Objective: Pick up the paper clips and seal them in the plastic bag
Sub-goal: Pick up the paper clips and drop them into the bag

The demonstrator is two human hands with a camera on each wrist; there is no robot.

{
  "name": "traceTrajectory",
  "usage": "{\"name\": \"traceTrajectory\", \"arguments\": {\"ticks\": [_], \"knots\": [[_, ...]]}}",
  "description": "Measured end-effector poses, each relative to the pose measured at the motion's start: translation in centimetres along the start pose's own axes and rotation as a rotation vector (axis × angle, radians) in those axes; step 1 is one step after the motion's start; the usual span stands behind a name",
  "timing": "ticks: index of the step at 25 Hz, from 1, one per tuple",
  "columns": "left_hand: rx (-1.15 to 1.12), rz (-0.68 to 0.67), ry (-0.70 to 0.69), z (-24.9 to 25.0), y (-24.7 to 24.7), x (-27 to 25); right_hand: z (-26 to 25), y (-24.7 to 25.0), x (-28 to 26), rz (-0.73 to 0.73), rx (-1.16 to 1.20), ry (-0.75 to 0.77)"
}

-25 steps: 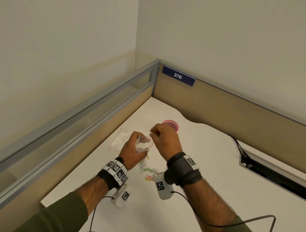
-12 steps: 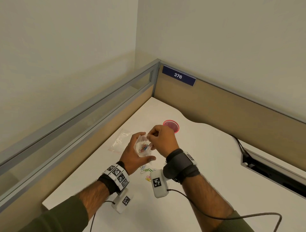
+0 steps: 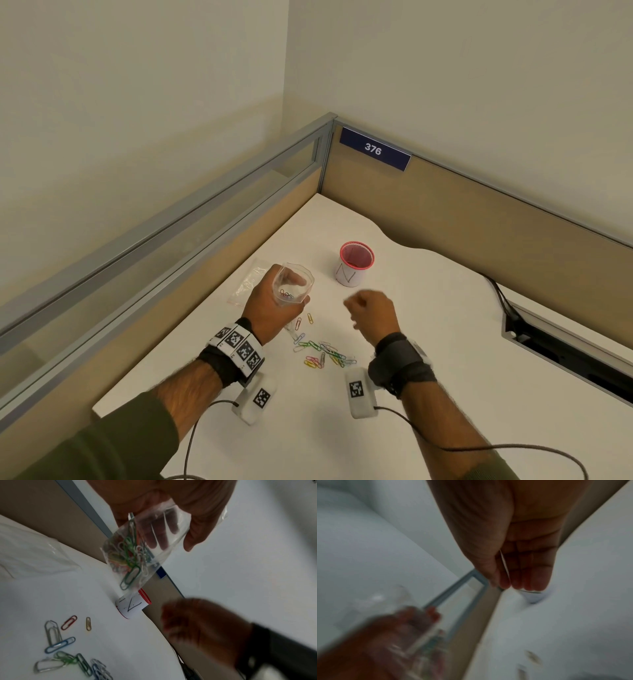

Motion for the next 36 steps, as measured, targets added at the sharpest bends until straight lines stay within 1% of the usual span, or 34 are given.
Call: {"name": "traceTrajectory", "arguments": {"ticks": [2,3,4,5,7,12,16,17,19,21,23,24,26,28,30,32,33,36], "knots": [[-0.018,0.002,0.020,-0.4,0.7,0.0,5.5,-3.0,-1.0,-0.163,-0.271,-0.141],[-0.019,0.003,0.024,-0.5,1.0,-0.1,7.7,-4.4,-2.0,-0.241,-0.375,-0.198],[-0.017,0.007,0.024,-0.6,1.3,-0.1,9.2,-5.4,-2.8,-0.280,-0.435,-0.228],[-0.015,0.014,0.025,-0.6,1.6,-0.1,9.8,-6.2,-3.5,-0.282,-0.467,-0.240],[-0.022,0.028,0.034,-0.8,2.0,0.0,9.2,-7.5,-3.8,-0.260,-0.459,-0.229],[-0.026,0.031,0.030,-0.5,2.2,0.2,4.9,-10.3,-1.7,-0.226,-0.373,-0.115],[-0.015,0.039,0.043,-0.3,2.7,0.4,2.8,-9.6,0.7,-0.201,-0.375,-0.001],[-0.019,0.045,0.049,-0.3,2.9,0.4,2.1,-9.7,1.2,-0.231,-0.384,0.051],[-0.016,0.063,0.048,-0.3,3.3,0.4,0.5,-10.8,1.6,-0.337,-0.430,0.188],[-0.008,0.075,0.048,-0.2,3.7,0.4,-0.5,-12.2,1.3,-0.444,-0.483,0.282],[-0.006,0.078,0.041,-0.2,3.8,0.6,-0.7,-13.3,0.6,-0.494,-0.546,0.347],[-0.006,0.077,0.039,-0.3,3.9,0.7,-0.6,-13.6,0.4,-0.487,-0.576,0.372],[-0.003,0.077,0.039,-0.5,3.8,0.8,-0.6,-13.8,0.0,-0.420,-0.634,0.406],[0.006,0.073,0.044,-0.7,3.6,0.8,-1.0,-13.9,-0.1,-0.343,-0.624,0.424],[0.018,0.068,0.045,-0.7,3.3,0.8,-1.5,-14.4,-0.5,-0.349,-0.559,0.450],[0.023,0.066,0.042,-0.7,3.0,0.8,-1.8,-15.6,-0.9,-0.391,-0.570,0.494],[0.022,0.066,0.040,-0.7,3.0,0.8,-1.7,-15.9,-1.1,-0.390,-0.579,0.498],[0.019,0.069,0.042,-0.7,3.0,0.8,0.0,-14.8,-1.1,-0.342,-0.584,0.434]]}}
Point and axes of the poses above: each hand's wrist, its own x-axis towards the middle knuckle, its own y-axis out of the back of the hand, z = x × y, the point moved 6 cm from there along x, towards the middle knuckle, and after that the axes turned 7 degrees about -x, right-handed, at the moved point
